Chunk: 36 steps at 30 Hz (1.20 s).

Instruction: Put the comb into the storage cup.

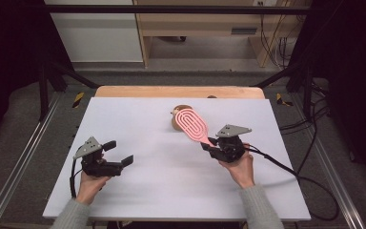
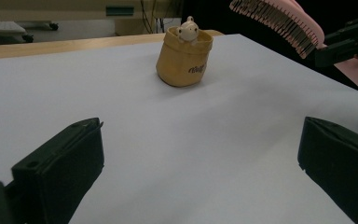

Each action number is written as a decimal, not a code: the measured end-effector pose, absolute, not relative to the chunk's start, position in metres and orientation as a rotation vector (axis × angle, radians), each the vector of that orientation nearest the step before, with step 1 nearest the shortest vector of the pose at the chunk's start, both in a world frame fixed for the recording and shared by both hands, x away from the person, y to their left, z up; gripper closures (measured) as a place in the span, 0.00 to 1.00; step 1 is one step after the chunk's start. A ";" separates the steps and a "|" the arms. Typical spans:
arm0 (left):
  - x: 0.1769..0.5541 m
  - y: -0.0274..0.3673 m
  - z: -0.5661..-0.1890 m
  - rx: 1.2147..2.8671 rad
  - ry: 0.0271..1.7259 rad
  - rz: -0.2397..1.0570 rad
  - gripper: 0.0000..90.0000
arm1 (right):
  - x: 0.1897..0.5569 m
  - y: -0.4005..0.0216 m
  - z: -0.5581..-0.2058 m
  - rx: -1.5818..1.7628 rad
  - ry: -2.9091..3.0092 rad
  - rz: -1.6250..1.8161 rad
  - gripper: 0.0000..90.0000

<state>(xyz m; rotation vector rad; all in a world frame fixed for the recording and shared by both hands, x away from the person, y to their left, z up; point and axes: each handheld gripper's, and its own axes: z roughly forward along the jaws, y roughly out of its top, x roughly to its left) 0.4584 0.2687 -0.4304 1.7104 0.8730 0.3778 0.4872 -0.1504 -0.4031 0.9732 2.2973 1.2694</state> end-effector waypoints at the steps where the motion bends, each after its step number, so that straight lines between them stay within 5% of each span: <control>1: 0.459 0.268 -0.430 1.708 0.874 0.375 0.00 | 0.487 -0.150 -0.404 0.969 2.296 1.271 0.77; 36: 0.467 0.224 -0.420 1.671 0.836 0.284 0.00 | 0.465 -0.143 -0.412 0.924 2.306 1.340 0.77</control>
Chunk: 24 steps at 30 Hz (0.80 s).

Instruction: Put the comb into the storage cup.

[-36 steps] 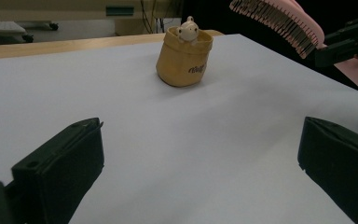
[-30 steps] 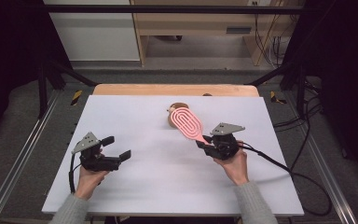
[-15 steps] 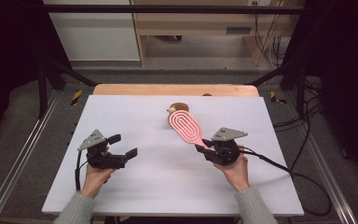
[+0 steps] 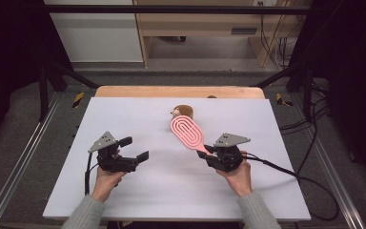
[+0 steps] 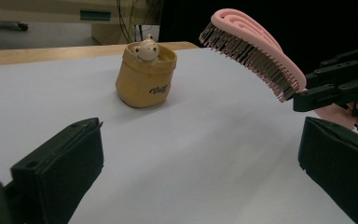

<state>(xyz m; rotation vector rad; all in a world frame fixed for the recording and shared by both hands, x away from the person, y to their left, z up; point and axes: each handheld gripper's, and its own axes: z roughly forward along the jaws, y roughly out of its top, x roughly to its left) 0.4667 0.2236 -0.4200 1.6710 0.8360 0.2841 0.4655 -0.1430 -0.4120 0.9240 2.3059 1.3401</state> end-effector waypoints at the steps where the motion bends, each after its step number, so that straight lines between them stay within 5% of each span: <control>1: 0.467 0.222 -0.420 1.673 0.834 0.282 0.00 | 0.465 -0.143 -0.412 0.924 2.306 1.342 0.77; 24: 0.473 0.194 -0.420 1.672 0.817 0.234 0.00 | 0.463 -0.139 -0.417 0.923 2.331 1.332 0.77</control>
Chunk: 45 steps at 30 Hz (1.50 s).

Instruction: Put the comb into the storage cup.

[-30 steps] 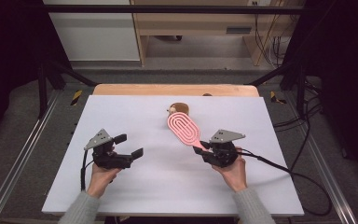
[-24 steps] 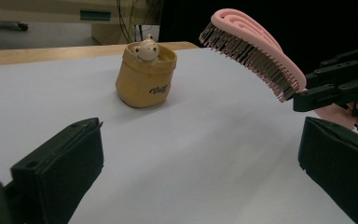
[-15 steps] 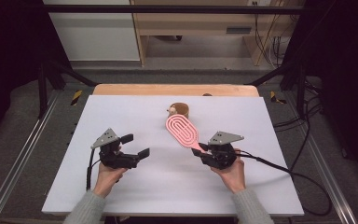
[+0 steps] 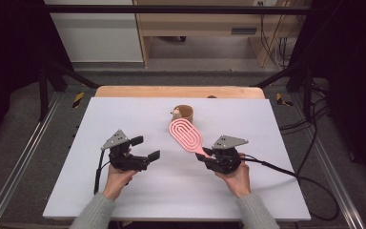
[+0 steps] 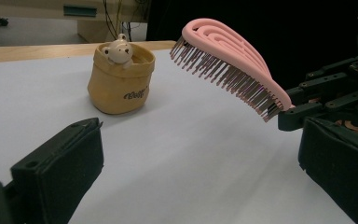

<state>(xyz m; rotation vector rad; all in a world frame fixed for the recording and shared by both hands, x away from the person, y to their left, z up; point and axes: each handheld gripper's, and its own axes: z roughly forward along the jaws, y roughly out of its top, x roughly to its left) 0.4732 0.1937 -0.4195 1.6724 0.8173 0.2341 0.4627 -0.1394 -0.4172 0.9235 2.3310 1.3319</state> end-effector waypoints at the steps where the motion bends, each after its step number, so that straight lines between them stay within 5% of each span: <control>1: 0.473 0.192 -0.419 1.671 0.817 0.231 0.00 | 0.463 -0.139 -0.417 0.924 2.330 1.332 0.77; 45: 0.486 0.150 -0.413 1.595 0.840 0.143 0.00 | 0.458 -0.142 -0.412 0.912 2.293 1.372 0.77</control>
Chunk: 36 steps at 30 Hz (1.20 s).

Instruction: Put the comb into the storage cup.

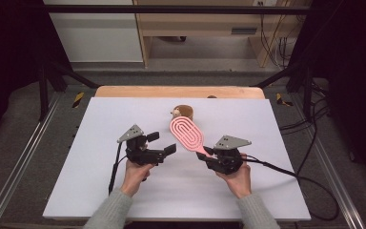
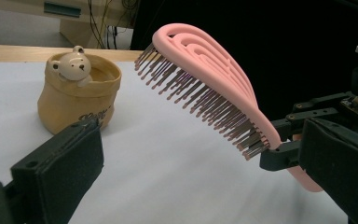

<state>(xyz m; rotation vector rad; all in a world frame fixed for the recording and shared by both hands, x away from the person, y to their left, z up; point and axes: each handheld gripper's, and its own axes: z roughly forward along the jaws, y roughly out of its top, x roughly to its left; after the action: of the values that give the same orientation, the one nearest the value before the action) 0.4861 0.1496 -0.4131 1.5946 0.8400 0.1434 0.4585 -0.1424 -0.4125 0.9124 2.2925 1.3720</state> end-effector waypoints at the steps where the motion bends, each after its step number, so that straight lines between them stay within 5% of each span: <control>1: 0.486 0.148 -0.413 1.593 0.838 0.142 0.00 | 0.458 -0.142 -0.412 0.914 2.290 1.373 0.77; 22: 0.492 0.126 -0.412 1.553 0.856 0.084 0.01 | 0.457 -0.144 -0.410 0.907 2.274 1.387 0.77; 36: 0.497 0.114 -0.415 1.534 0.876 0.026 0.20 | 0.457 -0.144 -0.410 0.902 2.273 1.394 0.77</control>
<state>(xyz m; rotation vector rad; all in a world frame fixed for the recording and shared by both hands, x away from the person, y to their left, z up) 0.4972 0.1141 -0.4149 1.5338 0.8756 0.0258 0.4568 -0.1439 -0.4101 0.9025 2.2728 1.3938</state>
